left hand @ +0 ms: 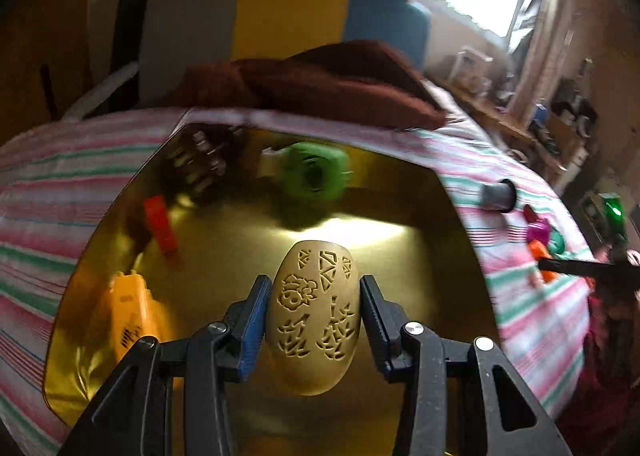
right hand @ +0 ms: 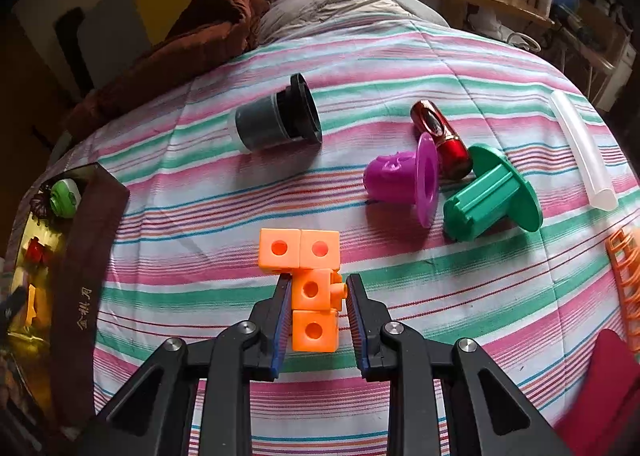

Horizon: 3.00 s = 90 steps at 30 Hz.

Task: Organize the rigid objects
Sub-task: 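Carry the yellow egg into the gold tray and open the left tool, then carry the orange cube stack into the gold tray and open the right tool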

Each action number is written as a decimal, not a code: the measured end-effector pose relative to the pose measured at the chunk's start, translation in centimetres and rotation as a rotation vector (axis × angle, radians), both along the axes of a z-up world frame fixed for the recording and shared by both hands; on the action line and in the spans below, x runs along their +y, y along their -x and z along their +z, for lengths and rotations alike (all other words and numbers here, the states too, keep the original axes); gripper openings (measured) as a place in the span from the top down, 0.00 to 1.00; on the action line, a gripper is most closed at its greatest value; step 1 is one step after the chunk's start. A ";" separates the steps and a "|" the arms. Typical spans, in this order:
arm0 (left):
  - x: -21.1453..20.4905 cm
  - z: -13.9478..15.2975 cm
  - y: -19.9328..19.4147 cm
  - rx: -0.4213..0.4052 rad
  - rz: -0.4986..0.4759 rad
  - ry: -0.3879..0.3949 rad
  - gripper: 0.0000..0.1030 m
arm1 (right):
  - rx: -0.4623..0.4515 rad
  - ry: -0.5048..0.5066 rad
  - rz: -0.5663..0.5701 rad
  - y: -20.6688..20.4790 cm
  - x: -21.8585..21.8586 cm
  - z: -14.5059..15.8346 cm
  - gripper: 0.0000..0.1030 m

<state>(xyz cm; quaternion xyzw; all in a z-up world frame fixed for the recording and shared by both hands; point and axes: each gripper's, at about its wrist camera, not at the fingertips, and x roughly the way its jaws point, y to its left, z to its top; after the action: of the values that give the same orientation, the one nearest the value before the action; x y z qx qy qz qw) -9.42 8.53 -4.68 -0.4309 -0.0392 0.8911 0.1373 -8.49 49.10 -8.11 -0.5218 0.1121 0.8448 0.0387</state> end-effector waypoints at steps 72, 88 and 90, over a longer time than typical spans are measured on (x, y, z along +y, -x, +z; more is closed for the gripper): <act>-9.7 0.7 -14.3 0.228 0.215 0.002 0.51 | 0.003 0.083 0.541 0.6 -35.3 1.1 0.74; -10.1 0.9 -14.4 0.229 0.224 -0.007 0.51 | 0.021 0.117 0.470 2.0 -38.1 0.7 0.48; -10.1 0.8 -14.2 0.223 0.226 -0.007 0.51 | 0.034 0.147 0.478 1.0 -37.3 1.4 0.48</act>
<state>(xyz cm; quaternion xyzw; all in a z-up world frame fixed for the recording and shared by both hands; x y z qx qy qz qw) 4.82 -1.60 -3.88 -0.3216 -0.0752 0.9430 0.0410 -9.51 11.77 -6.67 -0.5205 0.0473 0.8282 -0.2022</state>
